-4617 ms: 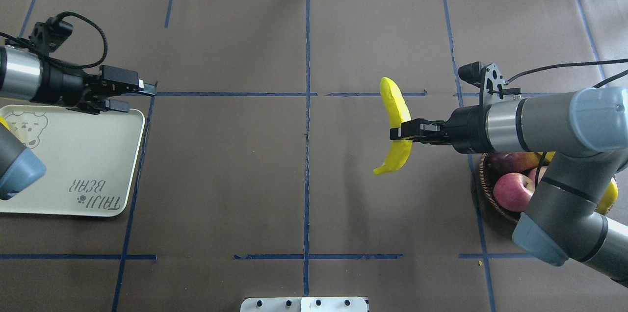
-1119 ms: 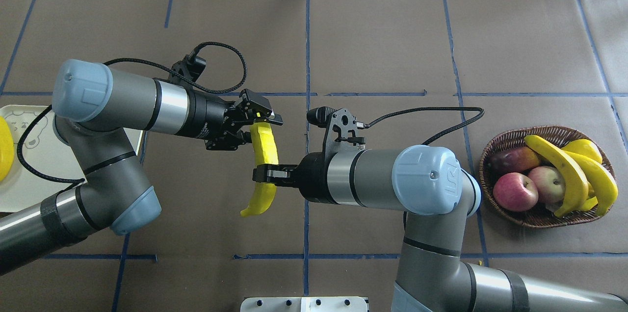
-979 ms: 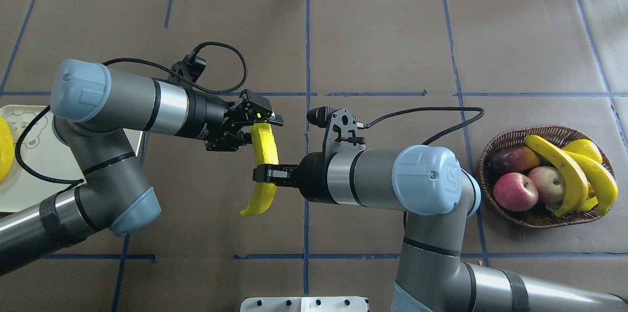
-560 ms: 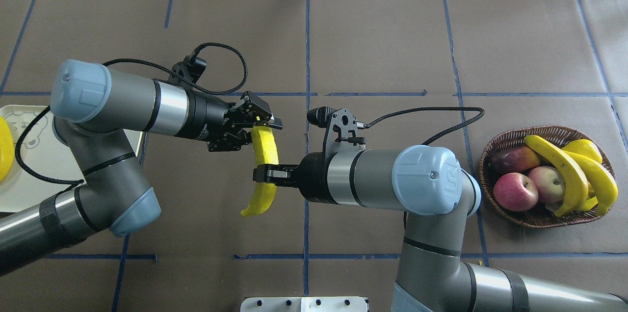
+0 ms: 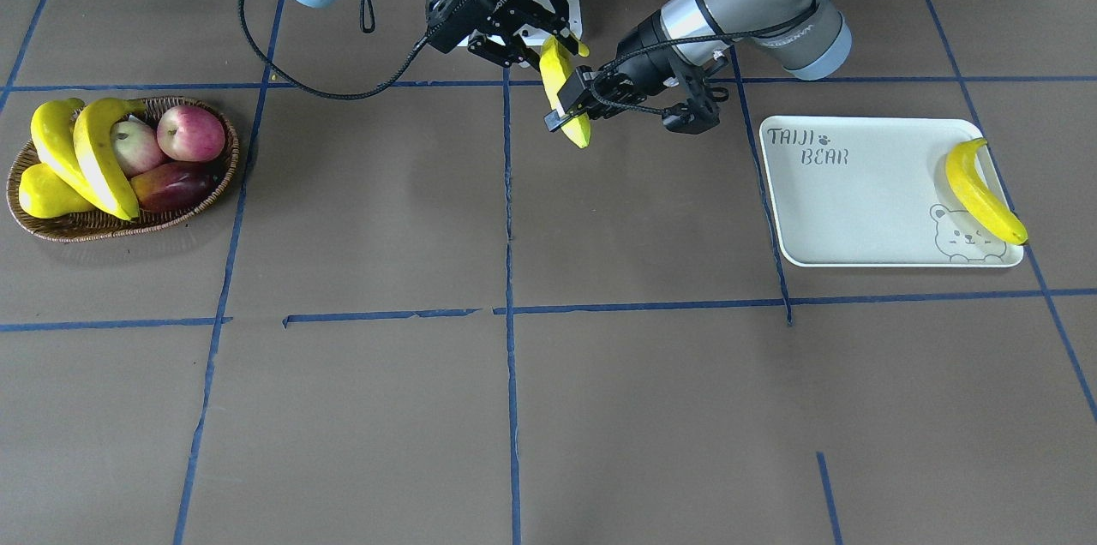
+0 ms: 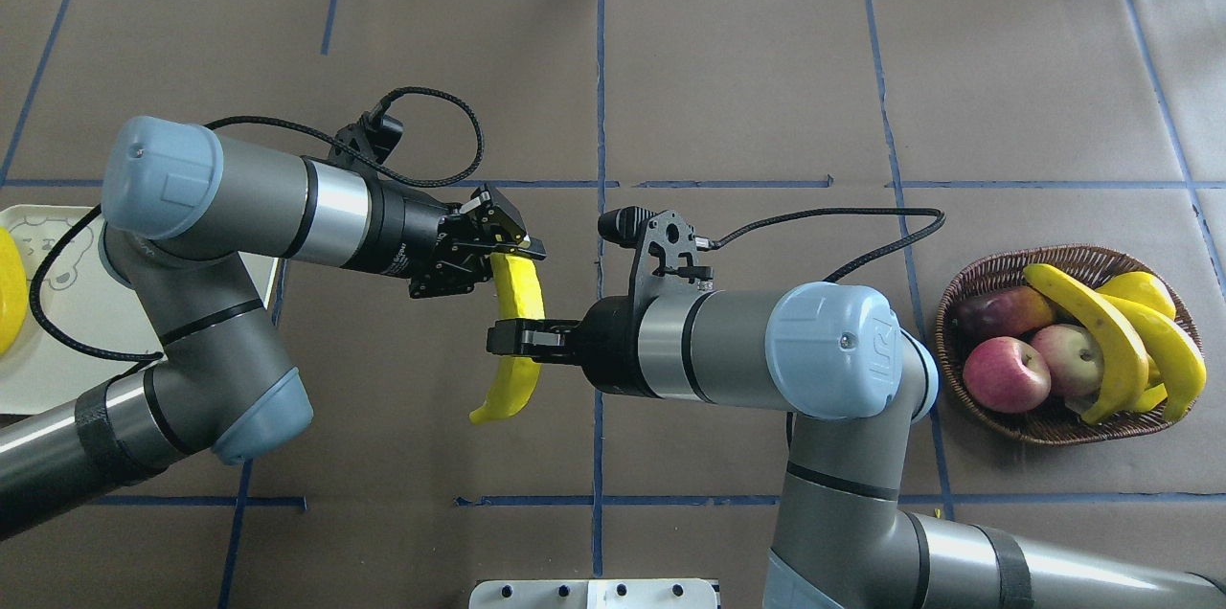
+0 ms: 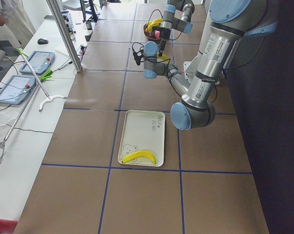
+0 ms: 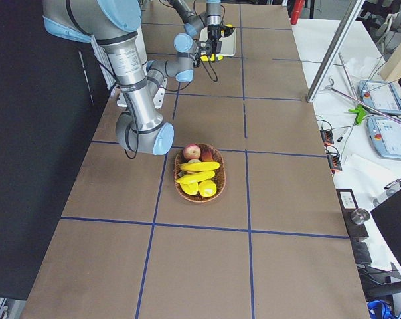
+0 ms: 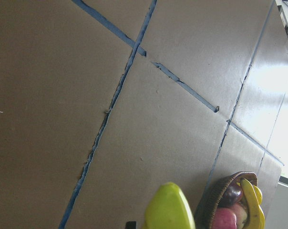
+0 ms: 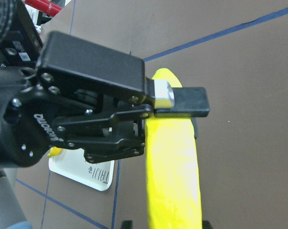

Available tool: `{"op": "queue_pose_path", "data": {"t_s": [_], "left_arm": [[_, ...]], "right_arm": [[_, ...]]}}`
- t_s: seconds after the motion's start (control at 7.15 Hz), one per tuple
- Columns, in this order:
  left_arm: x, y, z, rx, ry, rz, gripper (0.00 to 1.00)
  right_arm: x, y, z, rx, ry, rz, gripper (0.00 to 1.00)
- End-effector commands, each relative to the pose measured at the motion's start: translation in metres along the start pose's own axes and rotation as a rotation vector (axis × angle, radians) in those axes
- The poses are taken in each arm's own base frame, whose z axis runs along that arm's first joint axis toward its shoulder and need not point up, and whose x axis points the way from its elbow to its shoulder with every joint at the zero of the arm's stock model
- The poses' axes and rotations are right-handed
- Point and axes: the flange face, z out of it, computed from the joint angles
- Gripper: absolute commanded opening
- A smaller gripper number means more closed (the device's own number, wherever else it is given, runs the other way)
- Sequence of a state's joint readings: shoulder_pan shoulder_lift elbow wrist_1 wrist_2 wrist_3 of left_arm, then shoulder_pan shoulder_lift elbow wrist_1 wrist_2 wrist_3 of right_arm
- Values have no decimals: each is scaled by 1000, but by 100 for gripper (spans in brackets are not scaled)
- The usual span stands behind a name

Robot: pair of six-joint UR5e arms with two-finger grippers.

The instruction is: Transfer all bananas from basket to plate

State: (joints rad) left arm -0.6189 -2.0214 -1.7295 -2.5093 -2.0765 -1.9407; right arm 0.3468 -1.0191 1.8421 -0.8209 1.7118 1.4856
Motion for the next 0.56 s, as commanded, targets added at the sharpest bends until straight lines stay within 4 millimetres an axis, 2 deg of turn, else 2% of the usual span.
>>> {"op": "queue_pose_path", "data": {"t_s": [0.0,0.14,0.28,0.42], "left_arm": [[-13,-3,-9,15,-16,-11,0],[-23,-8,-20,31,-21,-16,0],[-50,-26,-41,74,-50,-39,0],[-82,-52,-64,128,-91,-67,0]], "right_arm": [[-12,-11,-26,-53,81,11,100],[-18,-13,-46,-64,107,12,100],[-11,-30,-60,-96,161,35,100],[9,-63,-88,-120,234,83,100]]}}
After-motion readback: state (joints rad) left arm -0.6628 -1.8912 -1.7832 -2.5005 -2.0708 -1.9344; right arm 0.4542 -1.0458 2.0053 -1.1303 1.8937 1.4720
